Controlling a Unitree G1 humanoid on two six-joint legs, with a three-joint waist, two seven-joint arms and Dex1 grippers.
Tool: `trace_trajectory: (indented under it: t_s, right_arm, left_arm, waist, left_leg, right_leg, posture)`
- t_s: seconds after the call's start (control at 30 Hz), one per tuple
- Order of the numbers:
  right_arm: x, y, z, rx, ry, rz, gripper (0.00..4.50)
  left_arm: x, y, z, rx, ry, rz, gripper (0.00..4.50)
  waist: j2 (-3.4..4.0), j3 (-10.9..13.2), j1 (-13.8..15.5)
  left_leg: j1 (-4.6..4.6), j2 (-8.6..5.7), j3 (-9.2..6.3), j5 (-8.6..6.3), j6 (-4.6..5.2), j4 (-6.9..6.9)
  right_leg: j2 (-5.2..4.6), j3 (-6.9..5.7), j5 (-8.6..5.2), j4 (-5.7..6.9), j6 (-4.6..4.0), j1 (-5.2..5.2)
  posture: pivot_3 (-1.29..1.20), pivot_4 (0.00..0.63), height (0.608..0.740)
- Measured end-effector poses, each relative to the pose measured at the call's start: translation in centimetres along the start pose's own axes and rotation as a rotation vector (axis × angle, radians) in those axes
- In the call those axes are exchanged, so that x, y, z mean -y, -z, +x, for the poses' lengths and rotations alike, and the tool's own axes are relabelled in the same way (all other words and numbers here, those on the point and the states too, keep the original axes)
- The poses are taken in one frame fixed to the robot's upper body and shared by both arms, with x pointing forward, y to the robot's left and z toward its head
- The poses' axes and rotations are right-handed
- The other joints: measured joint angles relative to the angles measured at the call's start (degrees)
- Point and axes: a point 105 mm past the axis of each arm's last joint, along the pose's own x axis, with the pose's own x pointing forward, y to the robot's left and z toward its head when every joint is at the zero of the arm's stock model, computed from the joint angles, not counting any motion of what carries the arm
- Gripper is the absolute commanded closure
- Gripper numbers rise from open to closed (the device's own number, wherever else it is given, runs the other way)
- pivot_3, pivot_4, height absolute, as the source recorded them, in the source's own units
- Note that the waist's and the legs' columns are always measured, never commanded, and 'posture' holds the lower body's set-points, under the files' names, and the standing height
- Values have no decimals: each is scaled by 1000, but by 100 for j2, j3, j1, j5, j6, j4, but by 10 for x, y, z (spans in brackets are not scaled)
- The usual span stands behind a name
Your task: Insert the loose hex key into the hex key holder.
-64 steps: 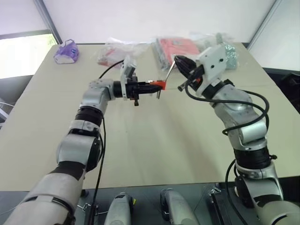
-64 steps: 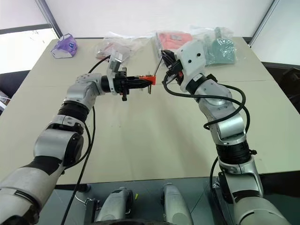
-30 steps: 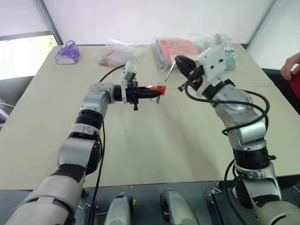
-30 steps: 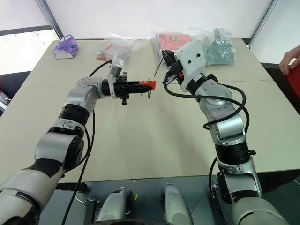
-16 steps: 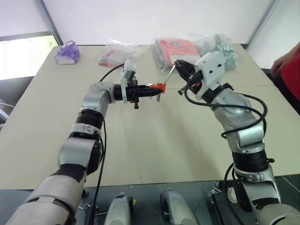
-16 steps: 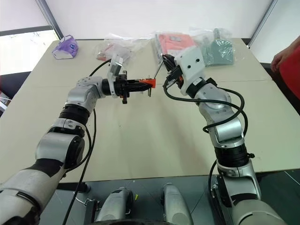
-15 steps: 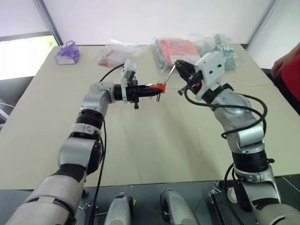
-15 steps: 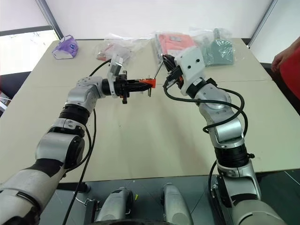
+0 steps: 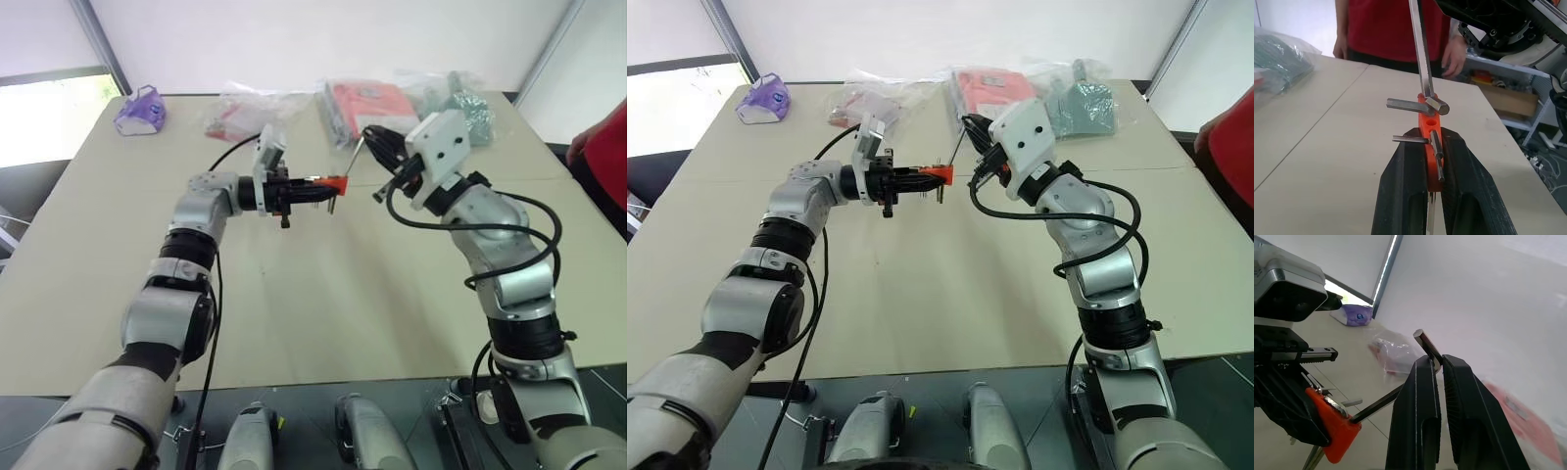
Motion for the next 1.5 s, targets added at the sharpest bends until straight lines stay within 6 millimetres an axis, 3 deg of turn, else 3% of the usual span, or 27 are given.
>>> trace_trajectory:
  t_s: [0.7,1.13,1.23,1.37,1.5]
  right_arm:
    - [-17,-5,5,29,-111,-5,4236]
    - [-9,10,6,-22,-69,33,4236]
    - [1,3,8,-3,-31,26,4236]
    - [5,2,8,-4,-15,30,4236]
    - [3,3,8,-14,-22,54,4236]
  left_arm:
    - [-1,3,0,-20,-16,10,4500]
    - [0,-7,0,15,-11,50,4500]
    - [0,-2,-1,-1,-12,49,4500]
    - [3,19,-5,-64,-14,49,4500]
    - [1,18,-4,-64,-22,63,4500]
  waist:
    - [0,0,2]
    - [0,0,-2]
    - [0,0,0]
    - [0,0,2]
    - [0,0,6]
  left_leg:
    - [0,0,0,0,0,1]
    - [1,0,0,0,0,2]
    - [1,0,0,0,0,2]
    - [1,0,0,0,0,2]
    - [1,0,0,0,0,3]
  right_leg:
    - [0,0,0,2,0,0]
    - [0,0,0,5,0,-1]
    - [0,0,0,5,0,0]
    - [0,1,0,6,0,-1]
    - [-1,1,0,6,0,0]
  posture:
    - [0,150,740]
    - [0,150,740]
    - [0,150,740]
    - [0,150,740]
    - [0,150,740]
